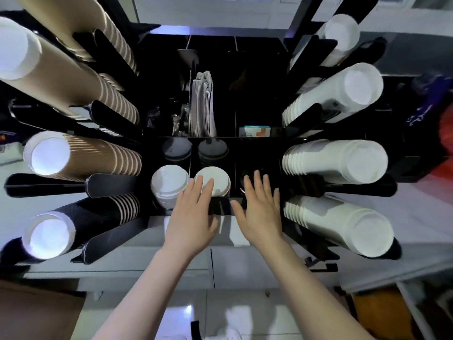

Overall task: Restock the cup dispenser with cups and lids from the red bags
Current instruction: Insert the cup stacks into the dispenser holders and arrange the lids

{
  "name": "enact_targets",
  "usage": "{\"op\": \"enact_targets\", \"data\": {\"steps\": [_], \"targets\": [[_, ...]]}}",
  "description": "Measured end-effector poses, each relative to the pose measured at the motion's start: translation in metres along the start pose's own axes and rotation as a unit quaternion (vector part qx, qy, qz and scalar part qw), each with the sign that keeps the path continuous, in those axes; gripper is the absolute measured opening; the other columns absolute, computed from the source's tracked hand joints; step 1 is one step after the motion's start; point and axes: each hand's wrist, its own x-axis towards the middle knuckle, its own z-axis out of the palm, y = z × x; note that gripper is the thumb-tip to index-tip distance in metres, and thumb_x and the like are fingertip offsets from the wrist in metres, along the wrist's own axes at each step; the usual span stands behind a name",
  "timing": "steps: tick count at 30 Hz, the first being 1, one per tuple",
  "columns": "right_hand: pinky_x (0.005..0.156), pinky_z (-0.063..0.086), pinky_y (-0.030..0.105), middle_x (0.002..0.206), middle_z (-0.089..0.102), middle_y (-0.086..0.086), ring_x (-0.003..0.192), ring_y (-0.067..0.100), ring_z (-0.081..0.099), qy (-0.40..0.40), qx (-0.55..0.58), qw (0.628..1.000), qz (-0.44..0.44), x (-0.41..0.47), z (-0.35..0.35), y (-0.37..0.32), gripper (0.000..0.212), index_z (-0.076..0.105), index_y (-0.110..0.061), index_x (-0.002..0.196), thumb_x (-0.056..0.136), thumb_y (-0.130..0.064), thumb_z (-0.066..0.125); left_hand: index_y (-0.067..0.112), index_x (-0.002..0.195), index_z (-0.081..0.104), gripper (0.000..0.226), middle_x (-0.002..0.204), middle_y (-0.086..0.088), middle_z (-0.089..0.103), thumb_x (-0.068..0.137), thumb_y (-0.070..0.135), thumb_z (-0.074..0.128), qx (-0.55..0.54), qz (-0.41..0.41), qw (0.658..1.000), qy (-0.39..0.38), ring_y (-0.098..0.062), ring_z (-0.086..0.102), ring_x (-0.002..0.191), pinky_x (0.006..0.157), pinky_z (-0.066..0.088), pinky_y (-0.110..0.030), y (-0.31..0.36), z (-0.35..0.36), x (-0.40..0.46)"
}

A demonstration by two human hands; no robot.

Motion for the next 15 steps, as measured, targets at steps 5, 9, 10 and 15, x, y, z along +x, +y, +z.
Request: {"op": "enact_targets", "data": {"steps": [5, 9, 10, 15], "targets": [[0.118, -0.005, 0.035, 0.162, 0.010, 0.003, 0.149, 0.018, -0.004, 0.024, 0.110, 0.992, -0.050, -0.009, -0.004, 0.000, 0.055, 0.029, -0.017, 0.150, 0.100, -0.036, 0.041, 0.021, 0.153, 0.010, 0.076, 0.161, -0.001, 0.001, 0.090, 0.022, 0.053, -0.020, -0.019, 1.000, 0.001, -0.017, -0.005, 0.148, 0.116, -0.002, -0.034, 0.013, 0.008, -0.015], [0.118, -0.004, 0.032, 0.161, 0.013, 0.001, 0.149, 0.016, -0.003, 0.006, 0.141, 0.987, -0.076, -0.016, -0.003, 0.009, 0.053, 0.032, -0.018, 0.149, 0.100, -0.035, 0.043, 0.018, 0.152, 0.014, 0.074, 0.161, -0.003, 0.007, 0.090, 0.021, 0.055, -0.014, -0.030, 0.999, 0.016, -0.020, -0.002, 0.148, 0.117, -0.001, -0.035, 0.026, 0.012, -0.024], [0.118, -0.004, 0.032, 0.161, 0.013, 0.001, 0.149, 0.016, -0.003, 0.004, 0.148, 0.986, -0.082, -0.017, -0.004, 0.010, 0.053, 0.033, -0.018, 0.149, 0.100, -0.035, 0.043, 0.018, 0.152, 0.014, 0.074, 0.161, -0.003, 0.007, 0.091, 0.021, 0.055, -0.014, -0.035, 0.999, 0.023, -0.020, -0.001, 0.148, 0.117, -0.001, -0.035, 0.030, 0.012, -0.026], [0.118, 0.006, 0.031, 0.160, 0.020, 0.003, 0.149, 0.017, 0.006, 0.003, 0.198, 0.974, -0.107, -0.032, -0.026, 0.006, 0.053, 0.037, -0.017, 0.147, 0.098, -0.033, 0.048, 0.017, 0.152, 0.014, 0.075, 0.160, -0.004, 0.009, 0.090, 0.022, 0.056, 0.002, -0.042, 0.998, 0.048, -0.021, 0.001, 0.148, 0.120, 0.007, -0.040, 0.046, -0.003, -0.040]]}}
